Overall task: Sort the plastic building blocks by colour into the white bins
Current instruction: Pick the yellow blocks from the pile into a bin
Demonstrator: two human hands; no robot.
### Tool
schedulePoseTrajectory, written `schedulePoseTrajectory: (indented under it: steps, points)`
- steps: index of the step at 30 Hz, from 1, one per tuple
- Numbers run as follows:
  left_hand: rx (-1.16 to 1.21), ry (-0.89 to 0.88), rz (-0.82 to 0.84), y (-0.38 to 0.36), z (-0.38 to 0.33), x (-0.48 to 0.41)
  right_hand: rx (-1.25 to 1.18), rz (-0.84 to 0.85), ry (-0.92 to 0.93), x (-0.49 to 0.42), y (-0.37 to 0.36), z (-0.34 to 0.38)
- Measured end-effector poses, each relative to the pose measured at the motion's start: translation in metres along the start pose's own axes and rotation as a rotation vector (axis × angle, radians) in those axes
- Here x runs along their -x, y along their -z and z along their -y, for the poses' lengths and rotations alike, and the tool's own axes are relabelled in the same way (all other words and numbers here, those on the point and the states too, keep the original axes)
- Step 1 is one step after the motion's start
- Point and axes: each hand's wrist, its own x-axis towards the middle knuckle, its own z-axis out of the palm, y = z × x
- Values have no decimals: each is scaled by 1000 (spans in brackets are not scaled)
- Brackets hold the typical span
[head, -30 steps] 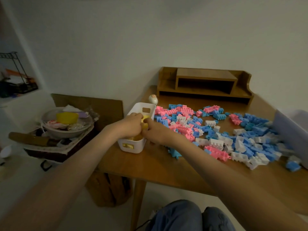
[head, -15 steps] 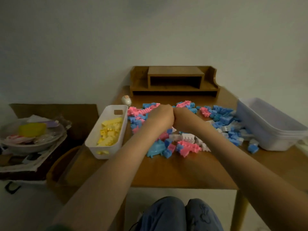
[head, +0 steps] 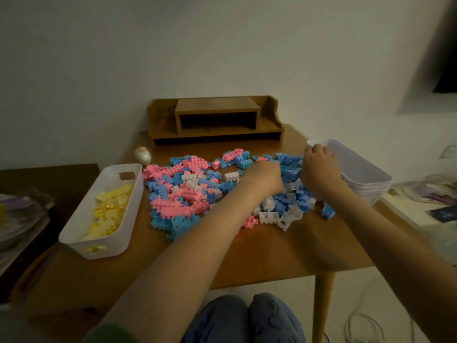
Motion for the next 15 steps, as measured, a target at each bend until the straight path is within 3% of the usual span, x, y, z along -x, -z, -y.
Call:
schedulePoseTrajectory:
  steps: [7,15]
  points:
    - [7,-41,-20,0,-7,0,57,105,-110,-2,0,-12]
    - [-11,-125,-16,-3,-32,3,-59,111,-169,-5,-5,-23]
